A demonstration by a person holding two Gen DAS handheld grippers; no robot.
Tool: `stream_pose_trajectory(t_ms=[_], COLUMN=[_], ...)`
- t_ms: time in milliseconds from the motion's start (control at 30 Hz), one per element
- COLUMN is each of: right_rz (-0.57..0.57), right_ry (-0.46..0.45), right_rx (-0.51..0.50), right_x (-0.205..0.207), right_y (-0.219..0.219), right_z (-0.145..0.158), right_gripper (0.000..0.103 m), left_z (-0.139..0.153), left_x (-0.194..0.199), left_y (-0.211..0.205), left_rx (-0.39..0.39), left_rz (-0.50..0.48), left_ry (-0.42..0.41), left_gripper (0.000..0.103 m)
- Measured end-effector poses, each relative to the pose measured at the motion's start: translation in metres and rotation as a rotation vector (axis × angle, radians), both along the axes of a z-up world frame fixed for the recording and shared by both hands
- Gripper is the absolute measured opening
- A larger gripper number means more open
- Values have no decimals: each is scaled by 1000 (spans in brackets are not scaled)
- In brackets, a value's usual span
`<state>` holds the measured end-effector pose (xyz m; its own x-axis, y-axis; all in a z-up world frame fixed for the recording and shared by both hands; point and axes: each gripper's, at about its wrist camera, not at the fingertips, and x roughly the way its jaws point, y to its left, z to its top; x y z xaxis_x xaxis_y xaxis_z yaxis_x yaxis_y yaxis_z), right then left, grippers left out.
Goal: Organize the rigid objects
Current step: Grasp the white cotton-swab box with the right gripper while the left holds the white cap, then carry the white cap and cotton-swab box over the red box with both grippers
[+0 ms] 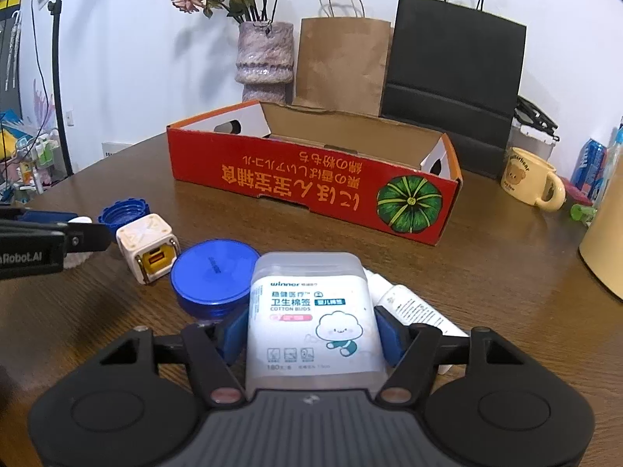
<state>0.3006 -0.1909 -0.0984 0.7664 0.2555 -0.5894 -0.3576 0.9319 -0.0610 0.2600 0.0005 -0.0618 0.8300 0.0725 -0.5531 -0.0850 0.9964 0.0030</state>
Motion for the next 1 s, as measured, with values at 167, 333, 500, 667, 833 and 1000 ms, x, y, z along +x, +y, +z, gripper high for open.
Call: stream_pose_trajectory(t_ms=[167,333,500,667,833,1000], right_rz=[-6,-8,-6,-4,-3,0], right_ry=[-32,-62,-89,-116,-138,-158], right_rx=[9,19,28,39,51,58], right_x=[-6,-10,-11,-8,-3,4], right_y=[0,-1,-1,0,2,4], right_z=[5,13,24,35,45,53], right_gripper=[66,66,66,66,66,66], left_z=[3,10,19,30,40,49], left_x=[1,4,7,12,20,29], left_y=[0,-1,-4,-7,-9,-11], left_rx=[8,16,27,36,39,39], left_rz=[-1,-3,-14,-24,-24,-26], left_ry=[-9,-21,-37,-56,-69,-85], left_gripper=[41,41,41,41,41,41])
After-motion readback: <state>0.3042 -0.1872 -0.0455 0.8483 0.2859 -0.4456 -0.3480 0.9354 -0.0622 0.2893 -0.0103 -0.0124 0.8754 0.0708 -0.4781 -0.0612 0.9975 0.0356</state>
